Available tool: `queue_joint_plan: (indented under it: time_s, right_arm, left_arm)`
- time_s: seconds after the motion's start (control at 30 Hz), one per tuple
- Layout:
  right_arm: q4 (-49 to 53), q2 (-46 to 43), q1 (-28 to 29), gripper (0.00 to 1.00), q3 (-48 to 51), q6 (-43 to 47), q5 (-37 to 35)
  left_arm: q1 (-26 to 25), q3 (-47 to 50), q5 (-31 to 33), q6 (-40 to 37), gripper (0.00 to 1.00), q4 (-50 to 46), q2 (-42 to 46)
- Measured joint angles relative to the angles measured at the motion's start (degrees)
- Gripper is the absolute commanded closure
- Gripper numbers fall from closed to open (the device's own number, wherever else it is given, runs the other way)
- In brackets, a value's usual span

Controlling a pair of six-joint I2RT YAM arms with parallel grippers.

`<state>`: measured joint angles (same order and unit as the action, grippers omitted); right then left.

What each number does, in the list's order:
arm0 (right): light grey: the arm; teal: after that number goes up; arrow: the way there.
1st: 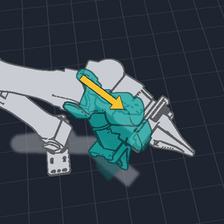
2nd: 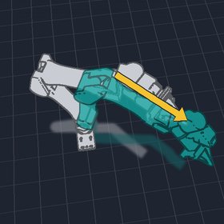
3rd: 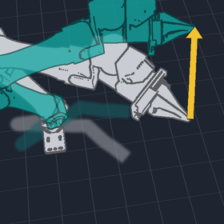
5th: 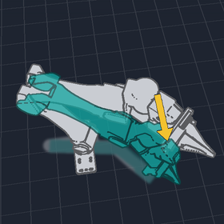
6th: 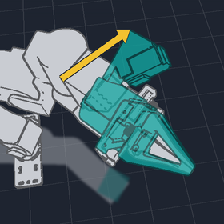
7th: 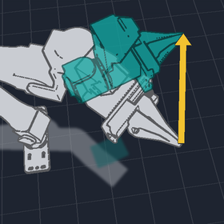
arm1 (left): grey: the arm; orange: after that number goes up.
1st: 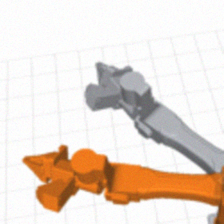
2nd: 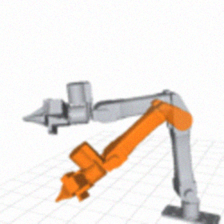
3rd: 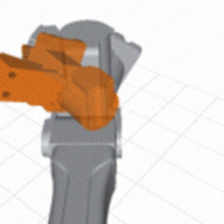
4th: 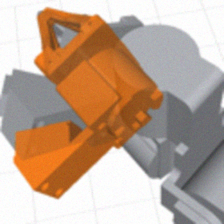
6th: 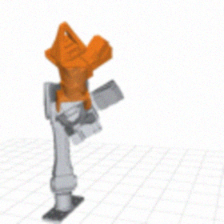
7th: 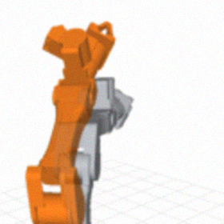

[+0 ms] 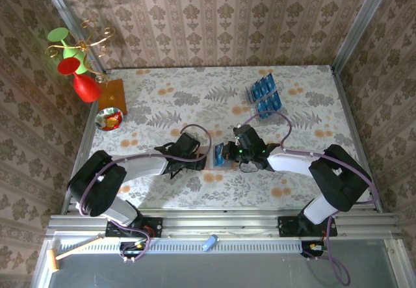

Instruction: Put the credit cards into the card holder

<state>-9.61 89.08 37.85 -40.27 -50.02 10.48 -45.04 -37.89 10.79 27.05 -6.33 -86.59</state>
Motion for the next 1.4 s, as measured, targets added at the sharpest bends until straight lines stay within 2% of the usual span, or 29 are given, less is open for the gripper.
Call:
queue_joint_plan:
  time_s: [0.83,1.1,1.4]
  right_arm:
    - [0.0,-3.3,-3.5,1.00,2.9,0.3,0.8]
    - [-7.9,-2.8,-3.5,1.00,3.6,-0.9,2.7]
    - [-18.4,1.5,-3.5,1.00,6.1,-3.5,3.7]
  left_arm:
    - [-0.3,1.1,1.3,1.2,0.00,2.3,0.0]
    - [-0.3,2.2,1.6,1.9,0.00,3.0,0.8]
    - [-0.3,2.6,1.7,2.1,0.00,2.9,1.3]
